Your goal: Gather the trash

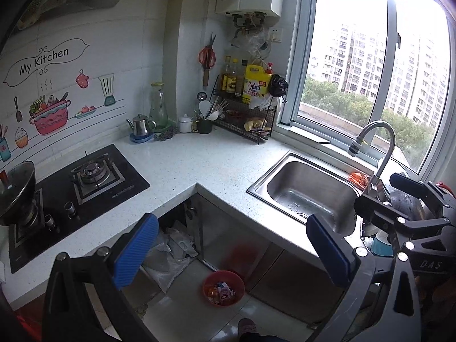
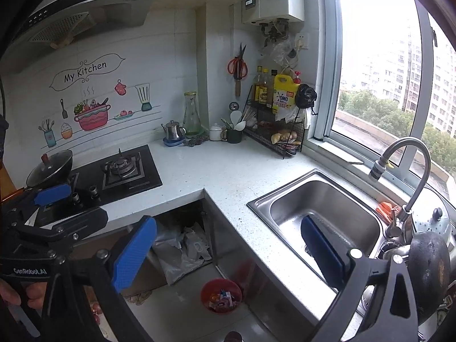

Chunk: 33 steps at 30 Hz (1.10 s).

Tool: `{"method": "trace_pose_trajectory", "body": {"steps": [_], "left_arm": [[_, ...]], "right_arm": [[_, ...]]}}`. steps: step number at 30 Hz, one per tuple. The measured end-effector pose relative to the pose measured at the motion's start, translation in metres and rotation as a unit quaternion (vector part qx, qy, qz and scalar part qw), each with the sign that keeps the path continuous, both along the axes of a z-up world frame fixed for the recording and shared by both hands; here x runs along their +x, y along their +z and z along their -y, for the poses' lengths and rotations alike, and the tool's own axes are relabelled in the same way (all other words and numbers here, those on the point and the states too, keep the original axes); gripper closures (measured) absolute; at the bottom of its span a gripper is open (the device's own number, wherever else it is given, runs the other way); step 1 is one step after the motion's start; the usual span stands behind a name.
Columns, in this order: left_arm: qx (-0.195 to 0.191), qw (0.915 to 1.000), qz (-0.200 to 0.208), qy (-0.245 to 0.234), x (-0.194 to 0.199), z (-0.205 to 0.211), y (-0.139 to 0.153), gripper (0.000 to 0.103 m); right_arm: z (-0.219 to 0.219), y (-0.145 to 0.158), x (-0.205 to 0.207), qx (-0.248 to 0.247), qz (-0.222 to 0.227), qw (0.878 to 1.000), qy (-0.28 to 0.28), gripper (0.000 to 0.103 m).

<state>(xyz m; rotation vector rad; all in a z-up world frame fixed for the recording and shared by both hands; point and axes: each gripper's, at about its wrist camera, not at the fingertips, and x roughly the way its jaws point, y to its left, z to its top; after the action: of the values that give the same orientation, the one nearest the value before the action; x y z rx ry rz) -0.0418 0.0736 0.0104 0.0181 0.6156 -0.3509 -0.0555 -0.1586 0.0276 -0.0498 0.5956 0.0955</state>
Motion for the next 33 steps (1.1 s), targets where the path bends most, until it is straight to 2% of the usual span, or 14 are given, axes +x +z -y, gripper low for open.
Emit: {"method": "trace_pose_trajectory", "body": {"steps": [23,33], "left_arm": [[-0.004,0.9999,-0.002,-0.013,0.001,-0.007,0.004,0.000],[0.008,0.9999,0.001,-0.012,0.000,-0.007,0.002,0.000]], "right_arm": [[-0.009,0.003,-0.007,0.002,0.003,1.000,-0.014,0.002],[-0.010,0.003,-0.008,0.000,0.001,1.000,-0.020,0.002]]}}
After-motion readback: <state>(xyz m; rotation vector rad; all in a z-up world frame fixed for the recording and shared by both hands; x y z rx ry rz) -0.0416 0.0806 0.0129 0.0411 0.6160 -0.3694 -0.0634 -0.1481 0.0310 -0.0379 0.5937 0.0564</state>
